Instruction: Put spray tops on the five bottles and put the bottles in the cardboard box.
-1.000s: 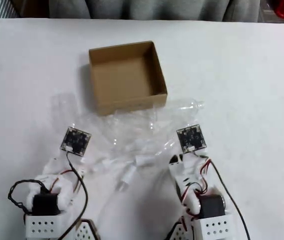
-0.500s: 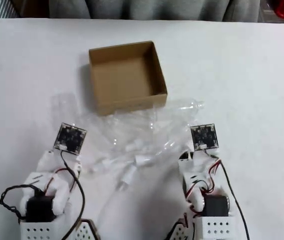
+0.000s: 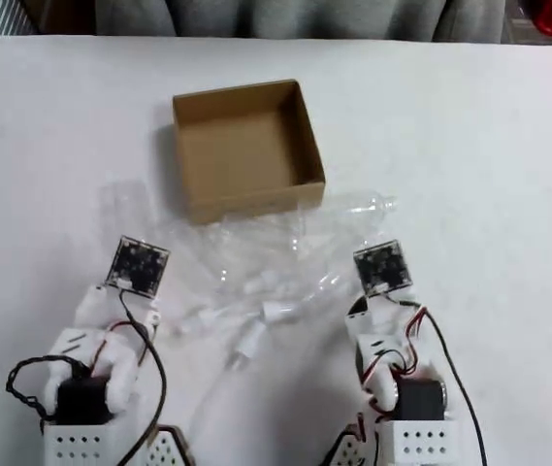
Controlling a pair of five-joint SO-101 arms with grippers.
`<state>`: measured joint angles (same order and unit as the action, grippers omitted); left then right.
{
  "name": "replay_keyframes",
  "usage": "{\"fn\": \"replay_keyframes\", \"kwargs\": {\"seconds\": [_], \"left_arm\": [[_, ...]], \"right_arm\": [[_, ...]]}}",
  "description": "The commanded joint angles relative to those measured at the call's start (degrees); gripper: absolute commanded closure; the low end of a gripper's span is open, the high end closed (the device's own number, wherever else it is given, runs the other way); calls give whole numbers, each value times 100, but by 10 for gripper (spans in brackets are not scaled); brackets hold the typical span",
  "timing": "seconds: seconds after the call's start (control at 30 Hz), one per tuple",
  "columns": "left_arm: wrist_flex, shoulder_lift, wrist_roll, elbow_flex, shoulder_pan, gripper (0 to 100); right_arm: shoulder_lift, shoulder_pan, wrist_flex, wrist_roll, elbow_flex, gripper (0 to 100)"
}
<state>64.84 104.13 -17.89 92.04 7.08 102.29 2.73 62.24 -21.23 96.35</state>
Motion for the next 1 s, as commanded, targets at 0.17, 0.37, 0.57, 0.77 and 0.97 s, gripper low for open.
{"fn": "replay_keyframes", "kwargs": {"seconds": [0.17,0.37,0.57,0.77,0.97], "left_arm": [[-958,57,0,-246,848,976],[-958,48,9,-624,884,976],[-607,48,9,-1336,892,976],[-510,48,9,-1635,910,978],[-510,40,308,-1820,910,976]], "right_arm": [[48,-48,66,-325,53,982],[48,-48,66,-343,53,982],[48,-48,66,-343,53,982],[48,-48,66,-343,53,982],[48,-48,66,-343,53,982]]}}
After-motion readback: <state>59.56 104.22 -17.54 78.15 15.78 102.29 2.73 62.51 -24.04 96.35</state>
